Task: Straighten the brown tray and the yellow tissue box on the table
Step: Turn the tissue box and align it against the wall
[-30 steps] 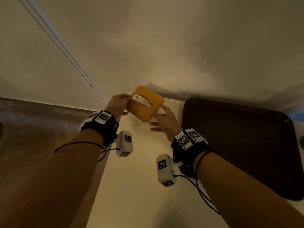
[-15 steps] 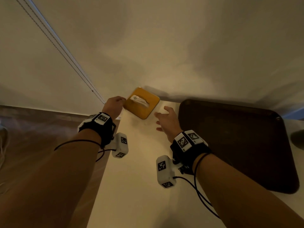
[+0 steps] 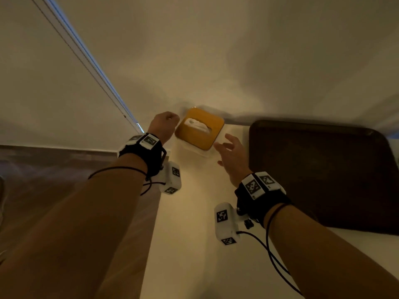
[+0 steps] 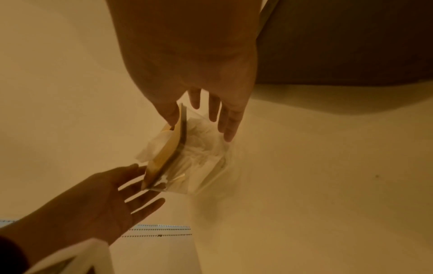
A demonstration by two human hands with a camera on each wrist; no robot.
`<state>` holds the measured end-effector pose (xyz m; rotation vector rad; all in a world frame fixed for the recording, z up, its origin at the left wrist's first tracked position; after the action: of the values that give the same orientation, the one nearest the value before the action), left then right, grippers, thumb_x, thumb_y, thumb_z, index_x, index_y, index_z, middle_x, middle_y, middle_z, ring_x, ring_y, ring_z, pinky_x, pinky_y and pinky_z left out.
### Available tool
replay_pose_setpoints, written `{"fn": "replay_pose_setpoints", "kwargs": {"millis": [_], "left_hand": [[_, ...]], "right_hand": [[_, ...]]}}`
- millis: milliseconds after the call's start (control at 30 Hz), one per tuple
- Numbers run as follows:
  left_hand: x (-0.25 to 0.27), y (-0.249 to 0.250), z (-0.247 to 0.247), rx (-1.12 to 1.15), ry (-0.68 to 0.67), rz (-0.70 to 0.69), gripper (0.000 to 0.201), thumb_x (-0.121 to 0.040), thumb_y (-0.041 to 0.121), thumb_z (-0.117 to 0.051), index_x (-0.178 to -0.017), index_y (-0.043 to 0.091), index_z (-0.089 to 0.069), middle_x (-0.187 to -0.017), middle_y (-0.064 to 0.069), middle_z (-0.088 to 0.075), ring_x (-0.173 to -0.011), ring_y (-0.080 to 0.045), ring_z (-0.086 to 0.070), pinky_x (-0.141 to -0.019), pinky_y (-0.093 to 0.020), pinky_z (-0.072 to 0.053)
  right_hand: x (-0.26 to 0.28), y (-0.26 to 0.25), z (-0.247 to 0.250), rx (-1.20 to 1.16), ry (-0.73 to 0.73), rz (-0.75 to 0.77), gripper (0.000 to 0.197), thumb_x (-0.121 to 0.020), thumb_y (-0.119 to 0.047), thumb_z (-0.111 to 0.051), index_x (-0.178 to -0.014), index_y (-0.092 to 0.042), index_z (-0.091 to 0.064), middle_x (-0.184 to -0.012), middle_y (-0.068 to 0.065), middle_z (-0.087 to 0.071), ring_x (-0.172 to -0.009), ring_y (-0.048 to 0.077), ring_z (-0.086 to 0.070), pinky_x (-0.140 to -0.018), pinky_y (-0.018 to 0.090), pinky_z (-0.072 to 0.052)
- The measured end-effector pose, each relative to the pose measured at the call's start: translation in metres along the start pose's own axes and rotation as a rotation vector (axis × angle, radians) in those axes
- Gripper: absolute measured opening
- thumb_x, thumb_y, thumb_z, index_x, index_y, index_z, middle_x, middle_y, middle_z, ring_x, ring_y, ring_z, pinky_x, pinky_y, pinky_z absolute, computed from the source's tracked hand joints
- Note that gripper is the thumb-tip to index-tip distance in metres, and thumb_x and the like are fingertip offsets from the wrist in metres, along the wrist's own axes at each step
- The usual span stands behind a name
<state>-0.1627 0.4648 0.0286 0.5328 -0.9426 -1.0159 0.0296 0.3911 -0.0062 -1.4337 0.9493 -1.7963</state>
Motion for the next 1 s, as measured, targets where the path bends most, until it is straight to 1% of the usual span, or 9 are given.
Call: {"fn": "replay_pose_setpoints", "kwargs": {"millis": [67,133,333,400,500,633,766,899,999], "left_hand": [[-0.003,0.002,-0.005,0.021,-0.066,-0.004,0.032,-0.089,0.027,-0.052,-0.115,0.013,-0.065,-0.105,-0.011,-0.062,-0.093,-0.029,-0.058,-0.083,-0.045,-0.054],[-0.004,0.0,-0.008,0.036,-0.107,-0.011,0.031,-0.09,0.025,-0.053,-0.115,0.013,-0.065,-0.104,-0.009,-0.059,-0.094,-0.026,-0.056,-0.083,-0.046,-0.055],[-0.01,-0.014,-0.001,0.098,-0.144,-0.021,0.019,-0.09,0.022,-0.056,-0.107,0.016,-0.062,-0.093,-0.008,-0.059,-0.088,-0.025,-0.057,-0.082,-0.044,-0.056],[-0.009,-0.016,0.002,0.104,-0.155,-0.021,0.026,-0.09,0.021,-0.056,-0.114,0.016,-0.061,-0.093,-0.009,-0.06,-0.087,-0.025,-0.059,-0.078,-0.041,-0.056],[-0.009,-0.015,0.006,0.074,-0.159,-0.049,0.039,-0.089,0.022,-0.057,-0.128,0.018,-0.056,-0.092,-0.009,-0.063,-0.087,-0.025,-0.062,-0.077,-0.04,-0.058],[-0.011,-0.015,0.01,0.033,-0.157,-0.081,0.043,-0.09,0.023,-0.057,-0.133,0.021,-0.053,-0.083,-0.004,-0.064,-0.086,-0.023,-0.064,-0.079,-0.042,-0.059],[-0.013,-0.015,0.014,0.039,-0.169,-0.063,0.045,-0.09,0.024,-0.057,-0.134,0.022,-0.052,-0.095,-0.007,-0.066,-0.091,-0.023,-0.066,-0.083,-0.044,-0.058],[-0.014,-0.016,0.016,0.046,-0.176,-0.047,0.044,-0.09,0.024,-0.057,-0.134,0.023,-0.053,-0.102,-0.009,-0.067,-0.09,-0.023,-0.067,-0.084,-0.045,-0.058],[-0.015,-0.016,0.016,0.053,-0.175,-0.042,0.044,-0.091,0.022,-0.055,-0.135,0.022,-0.052,-0.099,-0.008,-0.066,-0.088,-0.023,-0.067,-0.084,-0.045,-0.058]], "right_hand": [[-0.001,0.002,-0.006,-0.017,0.007,0.006,0.06,-0.09,-0.027,-0.064,-0.146,-0.025,-0.043,-0.139,0.009,-0.052,-0.124,0.026,-0.053,-0.103,0.05,-0.048],[-0.002,0.001,-0.013,-0.05,-0.009,0.015,0.061,-0.09,-0.024,-0.063,-0.147,-0.026,-0.041,-0.141,0.008,-0.051,-0.126,0.026,-0.052,-0.104,0.05,-0.048],[-0.01,-0.006,-0.02,-0.125,-0.064,0.02,0.052,-0.095,-0.015,-0.055,-0.146,-0.022,-0.043,-0.141,0.012,-0.052,-0.127,0.028,-0.053,-0.093,0.038,-0.052],[-0.014,-0.009,-0.022,-0.108,-0.078,0.028,0.05,-0.096,-0.015,-0.052,-0.145,-0.021,-0.045,-0.14,0.013,-0.053,-0.127,0.029,-0.054,-0.094,0.038,-0.052],[-0.017,-0.016,-0.024,-0.082,-0.086,0.043,0.047,-0.097,-0.014,-0.05,-0.143,-0.022,-0.048,-0.138,0.012,-0.055,-0.126,0.028,-0.055,-0.086,0.031,-0.053],[-0.023,-0.026,-0.025,-0.06,-0.089,0.063,0.046,-0.098,-0.009,-0.046,-0.141,-0.022,-0.05,-0.131,0.011,-0.059,-0.12,0.026,-0.057,-0.077,0.026,-0.052],[-0.023,-0.031,-0.027,-0.033,-0.095,0.085,0.047,-0.098,-0.008,-0.045,-0.142,-0.022,-0.051,-0.117,0.007,-0.061,-0.103,0.022,-0.06,-0.079,0.029,-0.052],[-0.024,-0.033,-0.029,-0.039,-0.095,0.085,0.046,-0.097,-0.007,-0.045,-0.14,-0.022,-0.052,-0.111,0.005,-0.063,-0.104,0.024,-0.06,-0.094,0.043,-0.053],[-0.024,-0.033,-0.03,-0.034,-0.097,0.09,0.045,-0.097,-0.007,-0.045,-0.138,-0.022,-0.054,-0.101,-0.004,-0.063,-0.101,0.021,-0.06,-0.097,0.046,-0.051]]}}
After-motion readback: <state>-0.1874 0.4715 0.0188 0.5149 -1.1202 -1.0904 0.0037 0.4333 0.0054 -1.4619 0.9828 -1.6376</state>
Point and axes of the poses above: each hand's wrist, its own x-axis away from the middle knuckle, its own z-axis out of the back of the hand, y = z × x, the point moved 3 cm from there along -x, towards the middle knuckle
